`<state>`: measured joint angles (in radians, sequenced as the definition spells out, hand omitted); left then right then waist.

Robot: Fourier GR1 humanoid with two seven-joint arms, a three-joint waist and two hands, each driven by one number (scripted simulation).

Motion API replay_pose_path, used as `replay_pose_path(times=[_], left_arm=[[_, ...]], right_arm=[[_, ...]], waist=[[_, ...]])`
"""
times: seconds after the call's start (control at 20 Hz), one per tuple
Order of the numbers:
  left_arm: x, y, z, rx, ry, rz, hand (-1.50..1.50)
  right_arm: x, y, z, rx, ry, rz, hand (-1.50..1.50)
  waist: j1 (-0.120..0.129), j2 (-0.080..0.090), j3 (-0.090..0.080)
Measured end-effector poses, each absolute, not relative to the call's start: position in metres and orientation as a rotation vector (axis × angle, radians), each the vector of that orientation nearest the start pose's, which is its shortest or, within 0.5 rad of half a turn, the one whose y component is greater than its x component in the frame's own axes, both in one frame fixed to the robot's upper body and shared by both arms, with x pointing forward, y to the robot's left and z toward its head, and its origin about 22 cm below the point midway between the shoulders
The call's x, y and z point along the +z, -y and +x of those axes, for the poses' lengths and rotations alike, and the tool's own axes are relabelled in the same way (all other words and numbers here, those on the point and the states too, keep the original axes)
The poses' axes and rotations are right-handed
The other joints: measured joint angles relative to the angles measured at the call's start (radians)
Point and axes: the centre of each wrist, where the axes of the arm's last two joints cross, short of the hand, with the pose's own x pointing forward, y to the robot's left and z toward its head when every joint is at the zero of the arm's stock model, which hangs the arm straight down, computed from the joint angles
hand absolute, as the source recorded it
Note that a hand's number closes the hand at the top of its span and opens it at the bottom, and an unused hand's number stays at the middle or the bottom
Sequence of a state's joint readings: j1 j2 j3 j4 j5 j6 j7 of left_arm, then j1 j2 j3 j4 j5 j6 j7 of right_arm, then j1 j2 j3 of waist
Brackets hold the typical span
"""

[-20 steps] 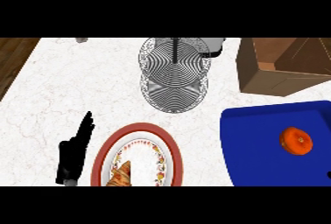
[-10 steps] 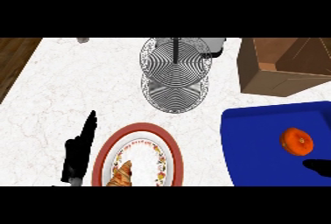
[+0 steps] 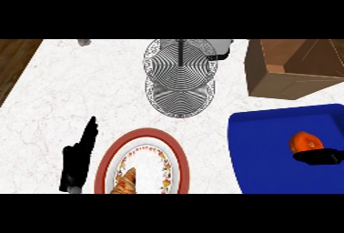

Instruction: Pick the squash from the tray and place it in the tiered basket

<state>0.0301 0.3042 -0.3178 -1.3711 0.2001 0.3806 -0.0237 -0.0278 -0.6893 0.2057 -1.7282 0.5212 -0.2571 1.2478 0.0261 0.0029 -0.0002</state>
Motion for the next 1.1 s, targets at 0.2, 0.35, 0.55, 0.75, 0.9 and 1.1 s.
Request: replay_pose_path(times=[0.2, 0.35, 0.55, 0.75, 0.9, 1.1], left_arm=[[-0.050, -0.244, 0.218, -0.033, 1.314, 0.237, 0.00], [-0.051, -0.245, 0.216, -0.036, 1.318, 0.239, 0.00], [-0.050, -0.247, 0.217, -0.033, 1.315, 0.245, 0.00], [-0.053, -0.243, 0.216, -0.026, 1.324, 0.247, 0.00], [-0.053, -0.242, 0.214, -0.021, 1.324, 0.253, 0.00], [-0.052, -0.246, 0.214, -0.028, 1.319, 0.254, 0.00]], right_arm=[[0.079, 0.308, 0.255, 0.206, 0.581, -1.136, -1.50], [0.070, 0.310, 0.262, 0.217, 0.525, -1.104, -1.50], [0.063, 0.310, 0.270, 0.239, 0.473, -1.067, -1.50], [0.062, 0.315, 0.281, 0.243, 0.443, -1.041, -1.50], [0.056, 0.316, 0.281, 0.256, 0.419, -1.023, -1.50], [0.056, 0.317, 0.287, 0.260, 0.400, -1.004, -1.50]], waist=[[-0.005, -0.001, 0.000], [-0.005, -0.001, 0.000], [-0.010, -0.001, 0.000], [-0.014, -0.003, 0.001], [-0.018, -0.004, 0.001], [-0.019, -0.004, 0.001]])
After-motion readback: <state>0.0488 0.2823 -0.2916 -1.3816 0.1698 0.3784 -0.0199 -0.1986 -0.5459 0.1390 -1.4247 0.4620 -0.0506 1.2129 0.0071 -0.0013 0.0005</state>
